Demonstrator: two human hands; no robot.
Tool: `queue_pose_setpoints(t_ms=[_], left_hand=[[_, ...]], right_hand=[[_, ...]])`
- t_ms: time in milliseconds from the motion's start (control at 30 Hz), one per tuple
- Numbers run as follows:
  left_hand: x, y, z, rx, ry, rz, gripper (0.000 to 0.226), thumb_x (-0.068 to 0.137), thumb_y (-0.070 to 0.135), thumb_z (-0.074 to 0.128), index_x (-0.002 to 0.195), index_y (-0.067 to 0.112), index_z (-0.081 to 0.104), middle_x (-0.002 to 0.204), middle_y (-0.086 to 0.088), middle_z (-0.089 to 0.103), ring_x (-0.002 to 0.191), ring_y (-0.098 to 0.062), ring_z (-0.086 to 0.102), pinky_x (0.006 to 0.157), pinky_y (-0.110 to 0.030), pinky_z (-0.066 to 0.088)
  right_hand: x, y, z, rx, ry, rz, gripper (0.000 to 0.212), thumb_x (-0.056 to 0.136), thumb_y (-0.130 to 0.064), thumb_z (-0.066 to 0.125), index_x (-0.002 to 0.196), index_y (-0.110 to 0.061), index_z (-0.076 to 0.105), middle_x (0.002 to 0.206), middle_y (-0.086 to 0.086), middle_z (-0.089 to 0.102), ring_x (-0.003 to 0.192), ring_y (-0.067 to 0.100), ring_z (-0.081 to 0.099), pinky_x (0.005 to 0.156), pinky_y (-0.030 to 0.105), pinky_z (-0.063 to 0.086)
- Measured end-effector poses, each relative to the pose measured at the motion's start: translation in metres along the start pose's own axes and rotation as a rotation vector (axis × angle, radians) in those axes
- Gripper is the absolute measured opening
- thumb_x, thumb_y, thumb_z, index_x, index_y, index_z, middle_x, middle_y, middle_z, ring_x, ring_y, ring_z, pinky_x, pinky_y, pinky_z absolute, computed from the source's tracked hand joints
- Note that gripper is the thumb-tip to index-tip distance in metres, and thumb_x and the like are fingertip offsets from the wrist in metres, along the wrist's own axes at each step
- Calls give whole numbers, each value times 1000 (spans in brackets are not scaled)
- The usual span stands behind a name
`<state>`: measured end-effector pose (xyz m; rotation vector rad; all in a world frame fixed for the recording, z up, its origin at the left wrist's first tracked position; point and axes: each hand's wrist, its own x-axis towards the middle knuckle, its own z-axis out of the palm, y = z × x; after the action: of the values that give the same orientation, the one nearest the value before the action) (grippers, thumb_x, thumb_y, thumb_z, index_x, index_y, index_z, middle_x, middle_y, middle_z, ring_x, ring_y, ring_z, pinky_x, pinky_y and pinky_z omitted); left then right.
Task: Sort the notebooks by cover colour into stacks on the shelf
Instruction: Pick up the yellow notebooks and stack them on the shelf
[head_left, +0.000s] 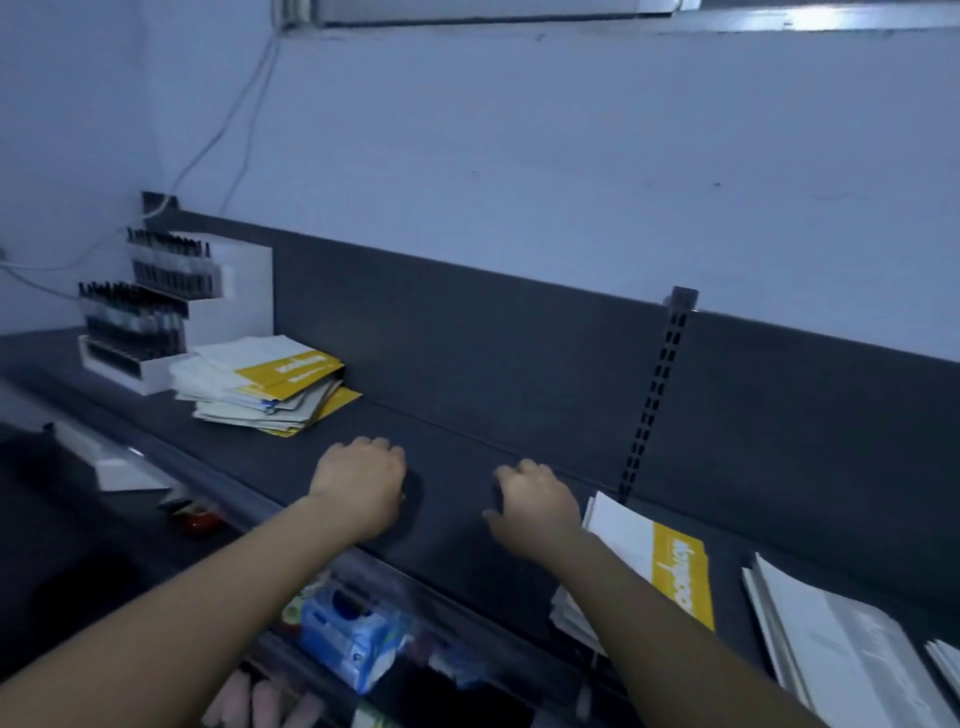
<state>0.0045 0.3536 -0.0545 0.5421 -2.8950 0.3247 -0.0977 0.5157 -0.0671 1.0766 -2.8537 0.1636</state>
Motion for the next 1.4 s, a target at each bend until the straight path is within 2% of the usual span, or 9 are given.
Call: queue_pose_setpoints(t_ms=[267,500,667,833,1033,1100,1167,1233,1400], left_hand=[[6,-126,19,32,-19,-112,40,94,37,50,125,12,49,127,-7,53,120,-26,50,89,-37,45],[29,-199,40,27,-15,-165,39,94,38,48,124,14,50,124,-6,54,119,-25,50,88,-37,45],[59,-243,55,25,17,-190,33,95,35,46,120,14,50,120,-6,55,115,-25,51,82,-35,45],[101,-281,67,35,45,-227,29,96,30,46,120,14,51,121,-6,53,115,-25,50,85,-35,44],[144,-317,87,-6,55,-278,31,96,30,44,124,15,49,125,-6,48,118,-26,46,89,-37,42],[156,-325,95,-43,49,-285,34,98,33,42,126,15,47,128,-6,46,121,-26,44,92,-39,41],[168,-332,103,-74,34,-269,37,99,36,37,129,15,44,130,-7,45,123,-27,43,94,-40,40],[178,-338,110,-108,8,-234,40,101,37,34,132,13,42,131,-8,46,122,-28,44,94,-40,41],[197,-345,114,-128,-25,-195,43,99,43,36,127,12,47,124,-10,51,116,-29,48,91,-40,41]], right_hand=[[71,-111,12,21,-30,-51,50,95,-41,50,137,-15,42,135,8,44,127,27,39,98,39,42],[128,-177,28,46,-27,-101,48,93,-41,53,134,-16,45,132,8,46,127,26,40,95,38,42],[180,-208,39,61,-4,-151,40,92,-41,54,123,-15,52,125,8,49,122,27,44,92,37,43],[239,-232,51,118,30,-190,32,93,-43,51,105,-14,52,121,9,52,117,28,46,82,35,42],[292,-254,64,201,105,-261,51,90,-48,53,129,-15,50,131,6,48,124,26,42,94,36,42],[303,-257,65,174,66,-290,53,88,-52,56,125,-15,53,130,6,48,124,25,43,94,38,42],[311,-260,65,134,14,-315,47,84,-56,58,107,-15,58,119,6,52,115,25,48,88,38,44],[317,-261,63,63,-4,-354,44,83,-59,57,92,-16,56,109,6,54,106,26,51,83,39,46],[319,-268,57,-233,137,-561,39,95,-43,47,107,-7,59,112,11,57,105,31,52,77,40,45]])
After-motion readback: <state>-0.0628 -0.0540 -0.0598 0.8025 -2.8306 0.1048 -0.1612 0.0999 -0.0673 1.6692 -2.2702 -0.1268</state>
